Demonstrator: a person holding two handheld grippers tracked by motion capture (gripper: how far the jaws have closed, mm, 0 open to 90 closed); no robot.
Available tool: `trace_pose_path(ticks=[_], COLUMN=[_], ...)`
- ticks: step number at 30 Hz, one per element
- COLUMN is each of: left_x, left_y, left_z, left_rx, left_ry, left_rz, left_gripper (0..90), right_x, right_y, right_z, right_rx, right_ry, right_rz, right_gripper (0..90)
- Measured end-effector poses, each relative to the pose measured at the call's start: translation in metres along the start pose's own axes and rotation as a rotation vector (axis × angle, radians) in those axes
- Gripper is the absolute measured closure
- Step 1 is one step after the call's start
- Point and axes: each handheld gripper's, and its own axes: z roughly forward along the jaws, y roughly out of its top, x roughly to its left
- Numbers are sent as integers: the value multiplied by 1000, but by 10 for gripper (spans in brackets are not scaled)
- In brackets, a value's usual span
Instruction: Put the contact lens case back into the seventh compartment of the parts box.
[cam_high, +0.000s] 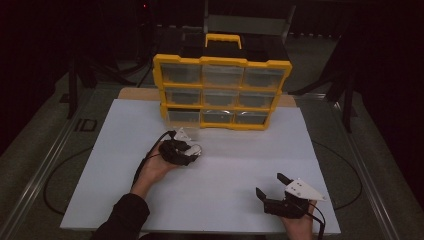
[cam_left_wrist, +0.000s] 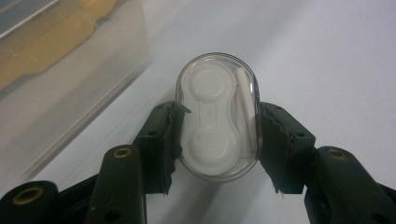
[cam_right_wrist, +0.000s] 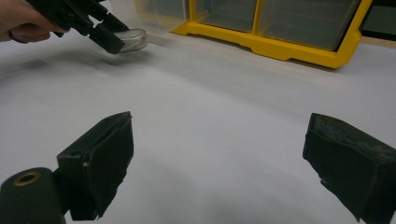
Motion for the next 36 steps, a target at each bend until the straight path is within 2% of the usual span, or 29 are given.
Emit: trace_pose_path(ticks=[12, 36], left_x=[-4, -7], left_y=[7, 21], left_z=[-11, -29], left_rx=[-11, -26], left_ry=[-9, -27], left_rz=[27, 55], left_gripper=[501, 501], right_x=[-1, -1], right_y=[0, 0], right_z=[-1, -1], right_rx=[-3, -4], right_ry=[-1, -1], right_rz=[3, 5], right_gripper=[86, 86])
